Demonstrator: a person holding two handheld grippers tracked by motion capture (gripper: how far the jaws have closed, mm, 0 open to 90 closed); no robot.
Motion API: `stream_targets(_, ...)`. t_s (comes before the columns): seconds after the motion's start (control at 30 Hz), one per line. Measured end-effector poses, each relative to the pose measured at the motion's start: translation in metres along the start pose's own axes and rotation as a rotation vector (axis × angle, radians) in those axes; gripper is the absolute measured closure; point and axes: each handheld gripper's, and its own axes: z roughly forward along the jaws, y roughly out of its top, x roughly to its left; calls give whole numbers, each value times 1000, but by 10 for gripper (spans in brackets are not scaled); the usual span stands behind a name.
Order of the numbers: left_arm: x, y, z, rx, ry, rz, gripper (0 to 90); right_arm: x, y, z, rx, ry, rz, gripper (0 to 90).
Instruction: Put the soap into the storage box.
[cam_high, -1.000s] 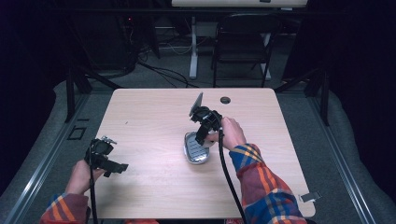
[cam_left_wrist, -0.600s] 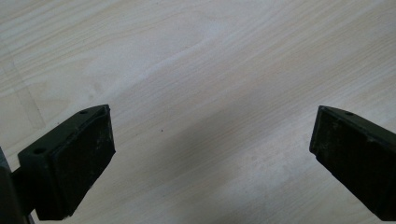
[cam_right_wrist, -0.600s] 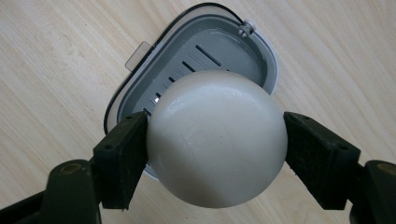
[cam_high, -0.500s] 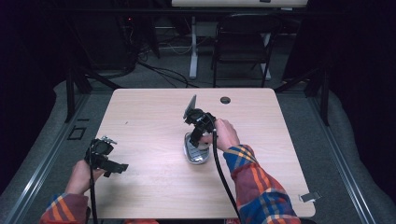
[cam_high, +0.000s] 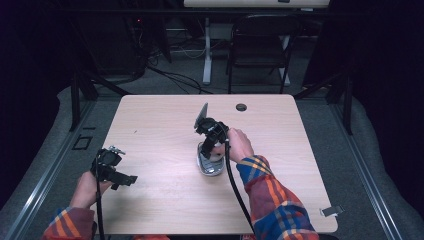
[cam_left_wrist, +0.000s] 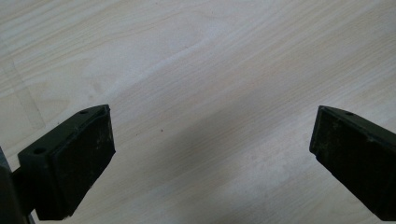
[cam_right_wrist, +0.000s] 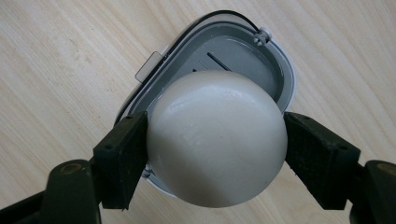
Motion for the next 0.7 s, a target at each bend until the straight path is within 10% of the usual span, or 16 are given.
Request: stream_targets(0.7,0,0,0,1,1,3,0,1,0,15,18,25,44,244)
